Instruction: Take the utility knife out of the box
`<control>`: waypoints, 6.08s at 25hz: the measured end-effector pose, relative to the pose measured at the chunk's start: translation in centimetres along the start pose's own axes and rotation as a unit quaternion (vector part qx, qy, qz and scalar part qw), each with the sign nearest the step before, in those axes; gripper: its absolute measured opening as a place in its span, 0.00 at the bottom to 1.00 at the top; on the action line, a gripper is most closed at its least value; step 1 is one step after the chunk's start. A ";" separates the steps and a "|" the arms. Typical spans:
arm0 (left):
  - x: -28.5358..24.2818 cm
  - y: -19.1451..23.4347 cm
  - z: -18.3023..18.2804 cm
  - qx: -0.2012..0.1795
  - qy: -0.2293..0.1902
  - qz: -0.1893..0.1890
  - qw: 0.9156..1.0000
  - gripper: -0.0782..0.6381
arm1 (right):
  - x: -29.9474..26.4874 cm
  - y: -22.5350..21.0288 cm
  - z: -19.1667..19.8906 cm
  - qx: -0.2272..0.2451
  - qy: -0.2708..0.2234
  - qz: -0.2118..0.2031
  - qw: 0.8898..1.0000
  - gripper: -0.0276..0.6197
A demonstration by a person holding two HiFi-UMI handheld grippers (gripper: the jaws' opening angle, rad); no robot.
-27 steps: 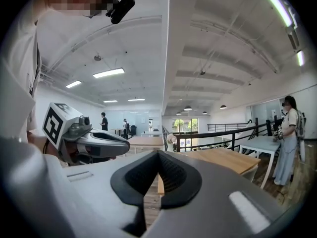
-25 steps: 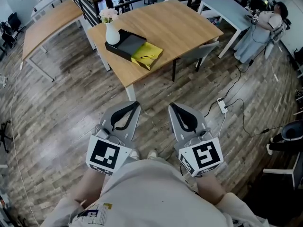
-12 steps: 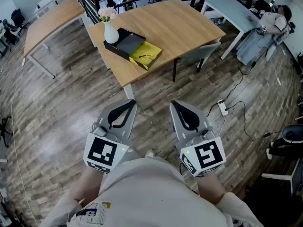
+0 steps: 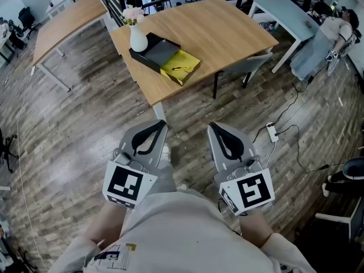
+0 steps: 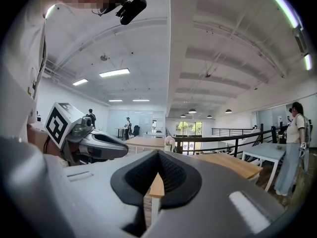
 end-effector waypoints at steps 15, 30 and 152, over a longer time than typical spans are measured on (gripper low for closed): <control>-6.0 8.2 1.7 0.013 -0.006 -0.008 1.000 0.11 | -9.2 -2.7 1.1 -0.005 0.023 0.003 1.000 0.04; -16.1 22.7 0.3 0.016 -0.008 0.012 1.000 0.11 | -25.5 -7.7 -1.8 0.005 0.043 0.017 0.999 0.04; -40.8 33.6 23.9 0.142 0.245 0.044 0.958 0.11 | -55.6 -17.3 36.3 0.218 0.480 -0.269 0.807 0.14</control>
Point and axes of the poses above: the fingertips, and each gripper's own axes: x backward along the fingers, y to its left, z out of its underside, the point moved 2 cm from there along x, backward along the fingers, and after that the axes turned 2 degrees about z, right-handed, at the moved point
